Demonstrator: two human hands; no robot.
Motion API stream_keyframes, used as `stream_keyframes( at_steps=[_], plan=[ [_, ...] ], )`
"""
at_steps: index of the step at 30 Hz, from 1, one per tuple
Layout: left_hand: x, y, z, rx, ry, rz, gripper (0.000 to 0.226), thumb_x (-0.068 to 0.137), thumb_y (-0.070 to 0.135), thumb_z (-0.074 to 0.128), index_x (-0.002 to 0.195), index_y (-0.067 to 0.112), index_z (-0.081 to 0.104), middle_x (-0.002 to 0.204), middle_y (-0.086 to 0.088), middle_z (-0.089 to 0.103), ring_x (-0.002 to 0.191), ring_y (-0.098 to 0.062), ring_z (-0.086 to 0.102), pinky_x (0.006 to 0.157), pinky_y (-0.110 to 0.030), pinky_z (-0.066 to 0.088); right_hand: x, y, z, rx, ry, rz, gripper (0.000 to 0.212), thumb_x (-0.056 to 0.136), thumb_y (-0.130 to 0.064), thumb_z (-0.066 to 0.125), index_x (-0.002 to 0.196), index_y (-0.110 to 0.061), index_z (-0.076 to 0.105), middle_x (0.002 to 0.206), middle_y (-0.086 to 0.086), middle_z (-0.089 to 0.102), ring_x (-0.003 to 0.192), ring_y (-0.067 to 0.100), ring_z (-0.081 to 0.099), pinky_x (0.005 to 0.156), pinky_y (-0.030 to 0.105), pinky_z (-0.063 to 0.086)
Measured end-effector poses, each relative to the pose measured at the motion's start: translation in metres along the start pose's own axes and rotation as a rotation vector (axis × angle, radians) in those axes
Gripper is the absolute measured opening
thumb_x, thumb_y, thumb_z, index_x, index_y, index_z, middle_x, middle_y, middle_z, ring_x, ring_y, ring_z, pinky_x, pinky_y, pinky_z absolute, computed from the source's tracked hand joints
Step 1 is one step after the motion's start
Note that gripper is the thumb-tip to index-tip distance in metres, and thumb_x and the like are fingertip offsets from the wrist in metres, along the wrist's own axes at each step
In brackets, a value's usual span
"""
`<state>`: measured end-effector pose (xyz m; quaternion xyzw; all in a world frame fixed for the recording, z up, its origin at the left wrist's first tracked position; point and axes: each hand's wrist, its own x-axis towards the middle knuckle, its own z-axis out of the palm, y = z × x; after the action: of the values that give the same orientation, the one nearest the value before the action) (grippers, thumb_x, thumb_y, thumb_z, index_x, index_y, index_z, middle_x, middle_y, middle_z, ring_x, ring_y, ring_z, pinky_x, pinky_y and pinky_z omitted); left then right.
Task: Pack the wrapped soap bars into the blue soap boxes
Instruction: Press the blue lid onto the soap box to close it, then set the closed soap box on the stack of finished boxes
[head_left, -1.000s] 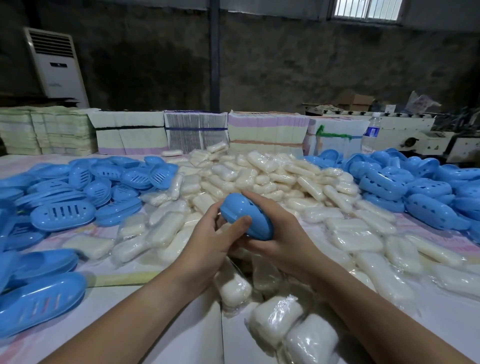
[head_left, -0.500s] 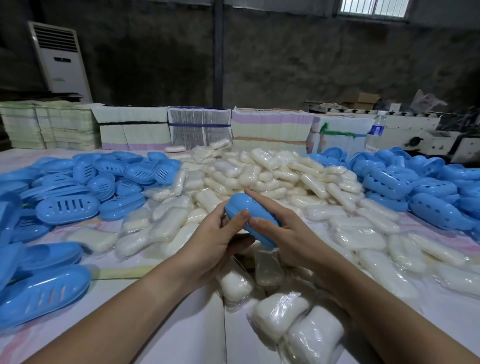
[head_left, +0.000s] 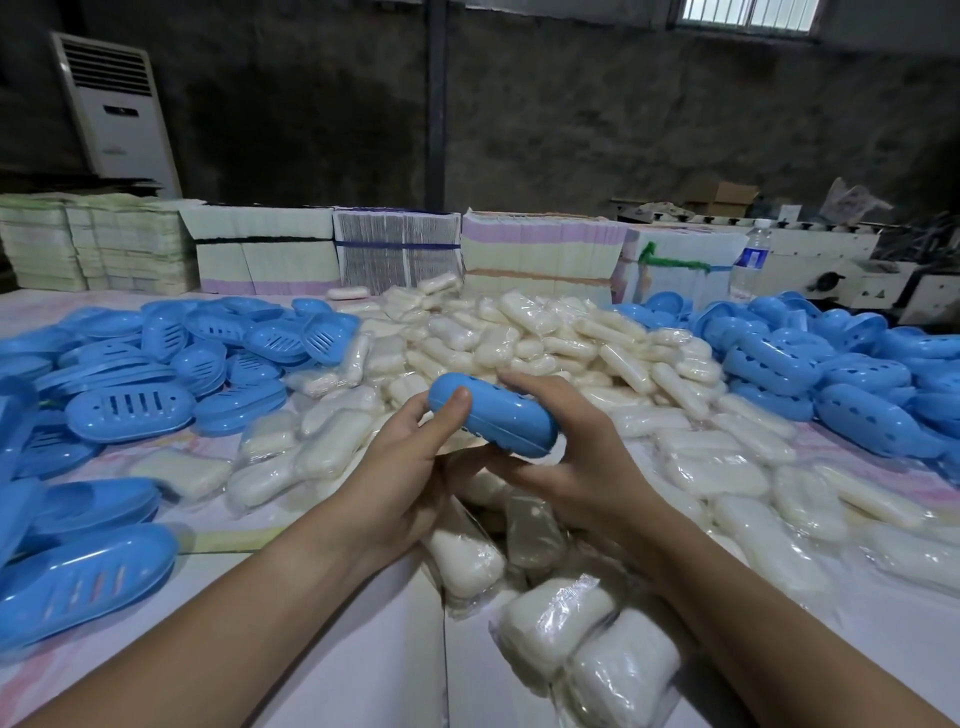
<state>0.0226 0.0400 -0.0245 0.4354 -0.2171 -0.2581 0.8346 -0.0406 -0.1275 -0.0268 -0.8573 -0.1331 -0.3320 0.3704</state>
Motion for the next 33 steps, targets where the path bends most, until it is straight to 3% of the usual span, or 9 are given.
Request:
stream_keyframes(
  at_steps=[3, 6, 10, 14, 18, 23, 26, 28, 33],
  plan=[
    [0.001, 0.003, -0.007, 0.041, -0.025, 0.007, 0.059, 0.078, 0.032, 0.072, 0.132, 0.011, 0.057, 0.121, -0.014, 0.071, 0.1, -0.031, 0.073, 0.081, -0.027, 0.06, 0.003, 0.001, -0.004, -0.004, 0.083, -0.083, 0.048, 0.076, -0.009, 0.083, 0.12, -0.009, 0.065, 0.112, -0.002, 0.068, 0.104, 0.014, 0.064, 0.089, 0.036, 0.052],
    [0.005, 0.004, -0.019, 0.48, -0.061, 0.163, 0.049, 0.083, 0.023, 0.08, 0.125, 0.036, 0.059, 0.126, 0.005, 0.066, 0.102, -0.024, 0.071, 0.089, -0.039, 0.06, 0.003, 0.001, -0.014, 0.06, 0.072, -0.065, 0.034, 0.08, -0.011, 0.079, 0.112, -0.015, 0.066, 0.106, -0.006, 0.069, 0.098, 0.011, 0.065, 0.084, 0.025, 0.051],
    [0.005, 0.01, -0.028, 0.781, -0.083, 0.322, 0.04, 0.081, 0.024, 0.07, 0.113, 0.045, 0.061, 0.108, 0.015, 0.07, 0.096, -0.011, 0.07, 0.078, -0.024, 0.058, 0.0, 0.001, -0.023, 0.068, 0.012, -0.027, 0.036, 0.08, -0.007, 0.079, 0.114, -0.006, 0.067, 0.104, -0.003, 0.069, 0.095, 0.015, 0.066, 0.082, 0.032, 0.052],
    [0.004, 0.01, -0.03, 0.857, -0.107, 0.357, 0.04, 0.081, 0.026, 0.072, 0.114, 0.047, 0.06, 0.115, 0.016, 0.068, 0.104, -0.011, 0.069, 0.085, -0.025, 0.058, -0.001, 0.001, -0.028, 0.136, -0.062, 0.068, 0.043, 0.079, -0.014, 0.08, 0.12, -0.013, 0.065, 0.107, -0.002, 0.069, 0.098, 0.018, 0.065, 0.084, 0.043, 0.054],
    [0.001, 0.01, -0.028, 0.999, -0.147, 0.425, 0.043, 0.083, 0.026, 0.075, 0.115, 0.049, 0.057, 0.114, 0.018, 0.068, 0.105, -0.011, 0.068, 0.085, -0.024, 0.057, -0.002, -0.001, -0.04, 0.345, -0.231, 0.258, 0.051, 0.081, -0.042, 0.065, 0.127, -0.022, 0.062, 0.119, 0.0, 0.063, 0.106, 0.015, 0.062, 0.085, 0.028, 0.052],
    [-0.002, 0.004, -0.024, 1.084, -0.195, 0.479, 0.04, 0.087, 0.034, 0.072, 0.122, 0.044, 0.057, 0.119, 0.023, 0.066, 0.114, -0.006, 0.063, 0.096, -0.034, 0.053, -0.002, -0.003, -0.042, 0.311, -0.397, 0.323, 0.043, 0.089, -0.029, 0.058, 0.131, -0.024, 0.057, 0.115, -0.019, 0.06, 0.102, 0.0, 0.059, 0.086, 0.019, 0.048],
    [-0.001, 0.004, -0.022, 1.102, -0.135, 0.507, 0.05, 0.088, 0.022, 0.073, 0.126, 0.047, 0.052, 0.121, 0.026, 0.063, 0.115, 0.007, 0.058, 0.095, -0.021, 0.052, -0.003, -0.004, -0.047, 0.275, -0.322, 0.322, 0.034, 0.089, -0.034, 0.059, 0.123, -0.029, 0.06, 0.11, -0.016, 0.062, 0.093, 0.0, 0.059, 0.077, 0.015, 0.046],
    [-0.001, 0.006, -0.022, 1.101, -0.111, 0.507, 0.052, 0.082, 0.033, 0.069, 0.126, 0.052, 0.049, 0.121, 0.028, 0.061, 0.114, 0.014, 0.055, 0.089, -0.011, 0.049, -0.008, -0.001, -0.06, 0.189, -0.27, 0.334, 0.035, 0.084, -0.047, 0.06, 0.118, -0.041, 0.06, 0.109, -0.018, 0.062, 0.091, 0.002, 0.06, 0.076, 0.016, 0.047],
    [0.005, 0.005, -0.035, 1.236, -0.103, 0.466, 0.049, 0.074, 0.056, 0.065, 0.121, 0.063, 0.051, 0.116, 0.032, 0.062, 0.111, 0.013, 0.056, 0.083, -0.02, 0.049, -0.039, 0.016, -0.125, -0.111, -0.079, 0.454, 0.035, 0.079, -0.061, 0.055, 0.115, -0.06, 0.053, 0.096, -0.025, 0.064, 0.081, 0.001, 0.062, 0.067, 0.012, 0.047]
  ],
)
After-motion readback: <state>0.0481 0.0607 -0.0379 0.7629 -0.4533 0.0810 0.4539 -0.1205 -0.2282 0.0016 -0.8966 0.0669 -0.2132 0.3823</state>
